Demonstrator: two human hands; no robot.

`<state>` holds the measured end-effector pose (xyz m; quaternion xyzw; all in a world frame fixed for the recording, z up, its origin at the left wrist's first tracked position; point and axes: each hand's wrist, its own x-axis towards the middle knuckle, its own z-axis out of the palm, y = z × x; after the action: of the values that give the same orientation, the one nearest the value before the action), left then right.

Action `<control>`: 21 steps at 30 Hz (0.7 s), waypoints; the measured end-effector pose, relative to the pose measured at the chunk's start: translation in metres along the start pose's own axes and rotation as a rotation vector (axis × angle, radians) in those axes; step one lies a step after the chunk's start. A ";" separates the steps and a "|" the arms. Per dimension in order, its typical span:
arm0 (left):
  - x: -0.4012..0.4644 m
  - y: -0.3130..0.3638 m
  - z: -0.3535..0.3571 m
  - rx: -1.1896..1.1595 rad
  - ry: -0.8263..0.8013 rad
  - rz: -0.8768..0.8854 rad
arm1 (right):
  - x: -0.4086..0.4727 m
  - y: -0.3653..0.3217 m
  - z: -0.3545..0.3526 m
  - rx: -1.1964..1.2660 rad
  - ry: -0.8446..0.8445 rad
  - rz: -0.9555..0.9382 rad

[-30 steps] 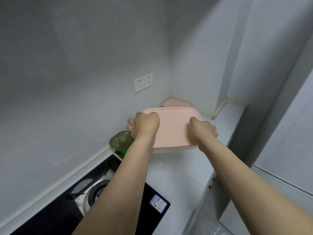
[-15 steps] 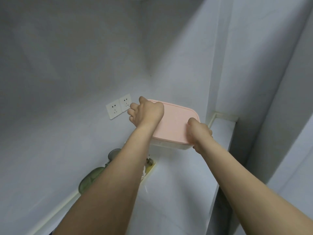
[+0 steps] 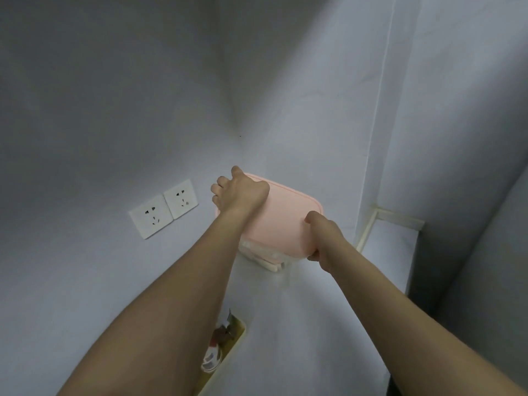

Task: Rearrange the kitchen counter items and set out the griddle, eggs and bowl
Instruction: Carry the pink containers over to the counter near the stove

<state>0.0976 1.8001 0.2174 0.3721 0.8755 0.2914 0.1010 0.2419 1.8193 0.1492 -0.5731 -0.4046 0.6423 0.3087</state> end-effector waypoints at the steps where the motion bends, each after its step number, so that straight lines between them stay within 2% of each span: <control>1: 0.013 -0.001 0.010 0.012 -0.011 0.000 | 0.013 0.001 0.002 -0.005 -0.013 0.014; 12: 0.128 -0.031 0.094 0.118 -0.213 0.027 | 0.111 0.028 0.037 0.055 -0.084 0.181; 18: 0.187 -0.046 0.139 0.104 -0.307 0.047 | 0.156 0.040 0.052 0.053 -0.060 0.247; 21: 0.208 -0.059 0.164 0.168 -0.328 0.054 | 0.176 0.045 0.058 0.036 -0.047 0.260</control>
<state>-0.0193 1.9863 0.0583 0.4449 0.8583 0.1554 0.2031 0.1609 1.9394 0.0255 -0.5999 -0.3225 0.6973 0.2232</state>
